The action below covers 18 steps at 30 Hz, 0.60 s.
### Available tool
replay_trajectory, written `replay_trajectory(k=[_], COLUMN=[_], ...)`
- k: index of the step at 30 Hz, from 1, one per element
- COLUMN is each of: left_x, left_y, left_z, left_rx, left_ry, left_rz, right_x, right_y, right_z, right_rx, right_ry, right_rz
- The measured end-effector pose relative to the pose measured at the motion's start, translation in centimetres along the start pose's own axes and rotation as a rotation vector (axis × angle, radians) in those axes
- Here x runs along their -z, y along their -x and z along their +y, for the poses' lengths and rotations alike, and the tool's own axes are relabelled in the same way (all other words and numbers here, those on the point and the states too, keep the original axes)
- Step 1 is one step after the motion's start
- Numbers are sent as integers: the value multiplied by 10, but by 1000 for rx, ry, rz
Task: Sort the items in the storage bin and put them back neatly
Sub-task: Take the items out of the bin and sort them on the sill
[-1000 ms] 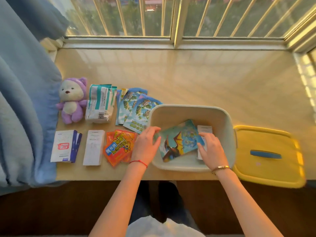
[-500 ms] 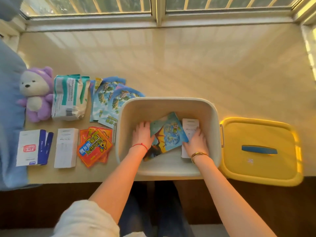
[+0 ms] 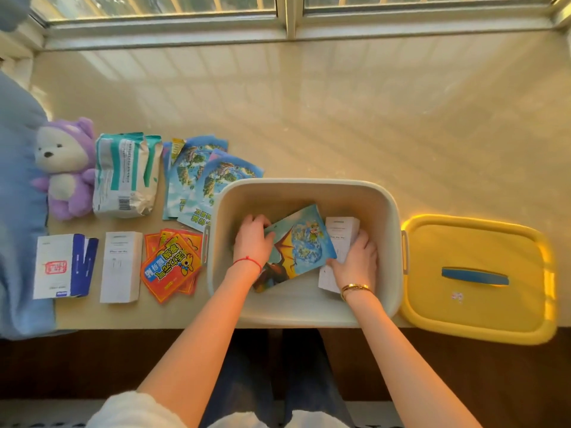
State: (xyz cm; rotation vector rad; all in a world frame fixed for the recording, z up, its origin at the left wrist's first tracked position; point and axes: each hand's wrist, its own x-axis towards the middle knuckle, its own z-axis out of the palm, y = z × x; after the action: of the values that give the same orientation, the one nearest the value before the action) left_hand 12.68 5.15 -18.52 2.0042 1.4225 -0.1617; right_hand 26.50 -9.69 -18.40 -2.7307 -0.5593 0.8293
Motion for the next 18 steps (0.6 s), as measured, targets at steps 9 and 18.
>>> replay_trajectory(k=[9, 18], left_x=[36, 52], left_y=[40, 40], left_z=[-9, -9], left_rx=[-36, -106], left_ry=[226, 489], left_rz=[-66, -259], right_x=[44, 88], right_y=[22, 31], right_z=[-2, -13], right_rx=[-9, 114], right_ry=[-404, -848], right_rz=[-114, -514])
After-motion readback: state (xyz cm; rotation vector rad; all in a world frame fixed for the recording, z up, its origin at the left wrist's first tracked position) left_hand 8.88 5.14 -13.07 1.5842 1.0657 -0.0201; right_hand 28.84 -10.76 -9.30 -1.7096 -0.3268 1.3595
